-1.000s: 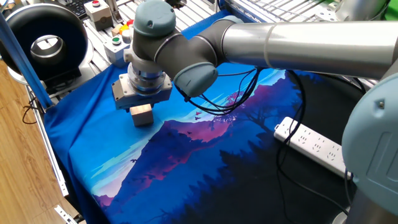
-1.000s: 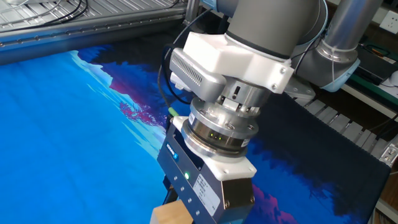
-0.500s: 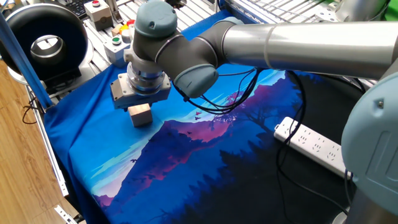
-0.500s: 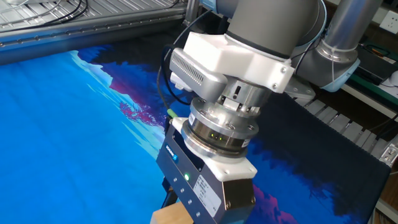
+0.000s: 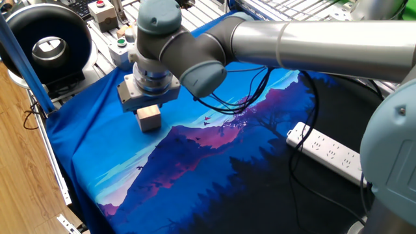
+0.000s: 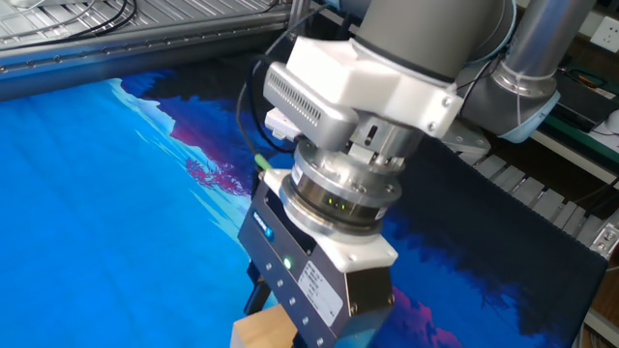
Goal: Pick up the small block on the left and move it to the right
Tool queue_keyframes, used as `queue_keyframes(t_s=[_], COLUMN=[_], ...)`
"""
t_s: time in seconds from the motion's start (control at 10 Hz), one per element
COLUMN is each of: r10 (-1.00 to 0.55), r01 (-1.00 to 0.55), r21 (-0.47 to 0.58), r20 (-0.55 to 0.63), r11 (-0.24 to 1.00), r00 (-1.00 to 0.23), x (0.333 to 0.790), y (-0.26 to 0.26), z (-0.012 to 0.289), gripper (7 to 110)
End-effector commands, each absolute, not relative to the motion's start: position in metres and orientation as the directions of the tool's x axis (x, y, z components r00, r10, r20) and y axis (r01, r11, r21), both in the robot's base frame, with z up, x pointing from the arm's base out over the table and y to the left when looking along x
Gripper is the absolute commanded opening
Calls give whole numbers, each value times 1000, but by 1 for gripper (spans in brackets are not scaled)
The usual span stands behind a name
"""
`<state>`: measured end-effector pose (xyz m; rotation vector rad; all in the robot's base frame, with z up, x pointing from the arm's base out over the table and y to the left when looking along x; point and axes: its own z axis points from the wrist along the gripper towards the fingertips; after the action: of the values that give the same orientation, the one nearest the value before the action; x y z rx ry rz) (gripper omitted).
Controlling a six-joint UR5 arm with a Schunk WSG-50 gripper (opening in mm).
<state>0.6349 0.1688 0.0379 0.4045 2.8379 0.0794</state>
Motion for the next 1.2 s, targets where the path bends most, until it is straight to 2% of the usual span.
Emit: queue_keyframes(t_s=[0.0,0.6,0.7,0.8,1.1], r10=[279,258,261,249,180], r01=[266,255,264,258,192], r21=[84,42,6,-45,-144], r20=[-251,-194,-173,-147,-94], r11=[960,966,965,965,971], r00=[-927,-946,-950,-957,-979], x=[635,628,624,618,606], y=[165,149,134,112,66], z=[47,80,81,82,96], gripper=[66,66,66,22,22])
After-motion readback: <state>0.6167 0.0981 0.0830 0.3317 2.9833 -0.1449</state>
